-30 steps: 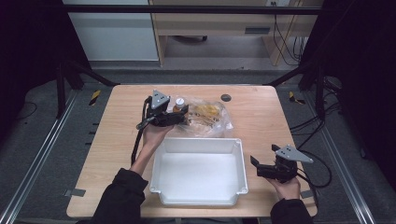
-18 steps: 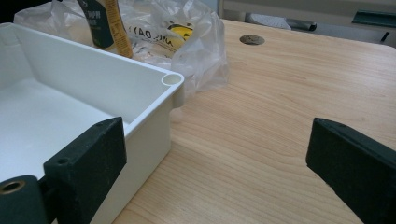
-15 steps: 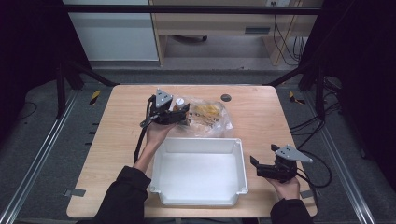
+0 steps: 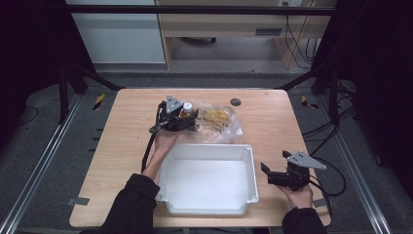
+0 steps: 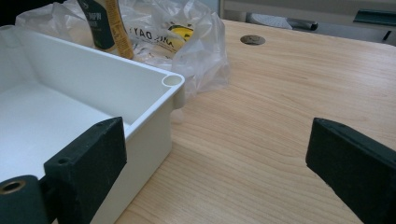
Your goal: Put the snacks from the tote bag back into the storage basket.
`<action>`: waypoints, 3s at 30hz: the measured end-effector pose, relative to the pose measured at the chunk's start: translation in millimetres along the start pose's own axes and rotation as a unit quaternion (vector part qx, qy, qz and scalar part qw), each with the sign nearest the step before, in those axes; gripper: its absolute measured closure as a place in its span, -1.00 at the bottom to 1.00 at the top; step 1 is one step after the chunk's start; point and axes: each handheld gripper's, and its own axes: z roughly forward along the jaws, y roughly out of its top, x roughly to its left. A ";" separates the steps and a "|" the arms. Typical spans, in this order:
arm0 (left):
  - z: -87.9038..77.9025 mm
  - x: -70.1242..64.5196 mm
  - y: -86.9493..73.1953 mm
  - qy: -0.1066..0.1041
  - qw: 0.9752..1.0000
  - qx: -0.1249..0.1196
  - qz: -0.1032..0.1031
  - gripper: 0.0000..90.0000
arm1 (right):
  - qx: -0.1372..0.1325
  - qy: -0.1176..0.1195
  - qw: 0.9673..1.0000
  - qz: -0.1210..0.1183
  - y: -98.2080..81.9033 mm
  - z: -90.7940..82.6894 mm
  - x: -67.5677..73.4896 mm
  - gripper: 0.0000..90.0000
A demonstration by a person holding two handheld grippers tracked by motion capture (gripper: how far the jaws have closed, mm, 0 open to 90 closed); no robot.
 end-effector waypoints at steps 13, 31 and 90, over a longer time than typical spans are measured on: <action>7.1 7.0 -6.7 0.009 1.000 0.001 -0.009 0.00 | 0.000 0.000 1.000 0.000 0.1 0.3 -0.1 -0.88; 10.6 8.4 -7.0 0.015 1.000 0.000 -0.010 0.28 | 0.001 0.001 1.000 0.001 0.0 0.5 -0.1 -0.88; -18.3 12.6 12.2 0.031 0.999 -0.030 -0.011 0.31 | 0.004 0.000 1.000 0.003 0.1 1.1 -0.4 -0.87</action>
